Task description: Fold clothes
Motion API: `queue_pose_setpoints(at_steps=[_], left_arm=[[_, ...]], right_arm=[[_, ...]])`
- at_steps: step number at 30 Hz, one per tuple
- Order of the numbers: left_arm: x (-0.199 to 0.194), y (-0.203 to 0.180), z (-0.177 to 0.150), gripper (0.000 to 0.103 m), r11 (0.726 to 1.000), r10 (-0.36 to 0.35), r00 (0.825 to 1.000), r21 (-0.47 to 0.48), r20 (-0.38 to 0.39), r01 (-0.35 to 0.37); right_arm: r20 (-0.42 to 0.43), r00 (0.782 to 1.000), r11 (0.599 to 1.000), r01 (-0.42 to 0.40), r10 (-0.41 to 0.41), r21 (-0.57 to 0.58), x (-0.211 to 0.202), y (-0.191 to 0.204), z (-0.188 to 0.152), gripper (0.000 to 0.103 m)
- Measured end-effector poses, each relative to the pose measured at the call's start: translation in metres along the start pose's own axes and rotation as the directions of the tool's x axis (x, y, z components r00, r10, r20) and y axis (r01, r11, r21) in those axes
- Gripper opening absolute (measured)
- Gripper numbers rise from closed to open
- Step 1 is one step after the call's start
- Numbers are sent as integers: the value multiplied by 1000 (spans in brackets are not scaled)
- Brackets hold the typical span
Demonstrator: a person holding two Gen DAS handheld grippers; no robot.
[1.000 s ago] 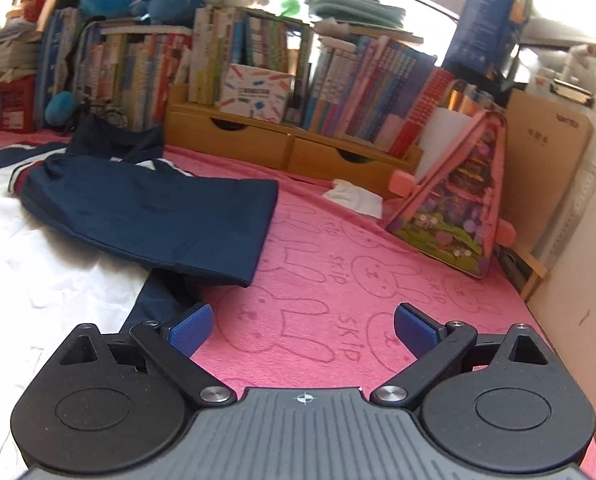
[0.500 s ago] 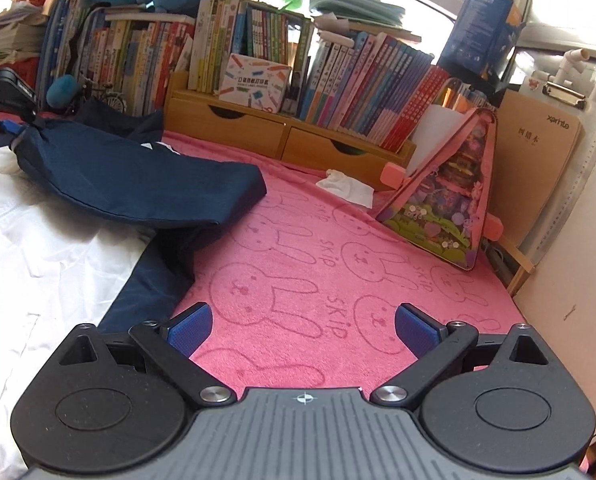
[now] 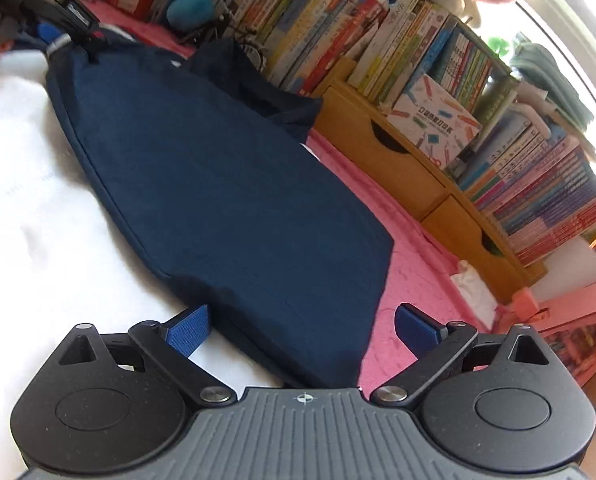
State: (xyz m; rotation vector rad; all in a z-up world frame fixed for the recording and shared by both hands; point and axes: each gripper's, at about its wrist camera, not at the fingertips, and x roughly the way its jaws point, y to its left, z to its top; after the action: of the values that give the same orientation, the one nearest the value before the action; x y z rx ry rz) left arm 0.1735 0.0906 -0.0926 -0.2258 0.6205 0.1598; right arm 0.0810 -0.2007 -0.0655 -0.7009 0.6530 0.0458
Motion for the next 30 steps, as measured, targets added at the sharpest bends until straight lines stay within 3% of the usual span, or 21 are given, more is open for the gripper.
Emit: queue_pose_setpoints(at_steps=[3, 5, 7, 10, 13, 16, 17, 19, 21, 22, 24, 26, 28, 30], left_arm=[[0, -3, 0, 78, 1000, -8, 1000, 28, -12, 8], [2, -10, 0, 90, 997, -5, 1000, 76, -30, 7], [5, -19, -1, 97, 992, 14, 999, 129, -50, -8], [9, -24, -2, 101, 986, 29, 997, 164, -65, -18], [12, -24, -2, 103, 986, 23, 997, 167, -71, -11], [13, -25, -2, 103, 985, 28, 997, 173, -73, -15], [13, -25, -2, 103, 985, 28, 997, 173, -73, -14], [14, -25, -2, 103, 985, 29, 997, 173, -74, -16], [14, -26, -1, 103, 985, 31, 997, 173, -74, -18], [14, -26, -1, 103, 985, 32, 997, 173, -74, -18], [14, -26, -1, 103, 985, 33, 997, 174, -74, -19], [13, -25, -1, 103, 984, 33, 997, 174, -74, -19], [13, -25, -1, 103, 984, 32, 997, 175, -74, -19], [13, -26, -1, 103, 984, 32, 997, 175, -74, -19]], right_arm=[[-61, 993, 990, 108, -103, 92, 20, -30, -18, 101], [-137, 986, 968, 128, -100, 217, 26, -57, -30, 102], [-170, 985, 936, 67, -8, 346, 20, -80, -37, 102], [-103, 981, 884, -98, 163, 458, -7, -99, -35, 101], [67, 946, 800, -304, 316, 517, -38, -109, -21, 102], [201, 900, 708, -429, 386, 561, -42, -98, 11, 102], [204, 900, 700, -429, 386, 571, -34, -88, 23, 101], [167, 911, 722, -402, 378, 563, -10, -58, 47, 90], [108, 919, 749, -373, 378, 548, 15, -24, 64, 65], [81, 921, 756, -361, 381, 546, 26, -12, 66, 62], [47, 931, 771, -328, 363, 546, 40, 3, 60, 61], [50, 954, 795, -274, 295, 541, 42, 0, 43, 61], [16, 977, 810, -184, 211, 557, 45, -18, 21, 62], [-52, 992, 798, -57, 111, 600, 49, -44, -4, 63]])
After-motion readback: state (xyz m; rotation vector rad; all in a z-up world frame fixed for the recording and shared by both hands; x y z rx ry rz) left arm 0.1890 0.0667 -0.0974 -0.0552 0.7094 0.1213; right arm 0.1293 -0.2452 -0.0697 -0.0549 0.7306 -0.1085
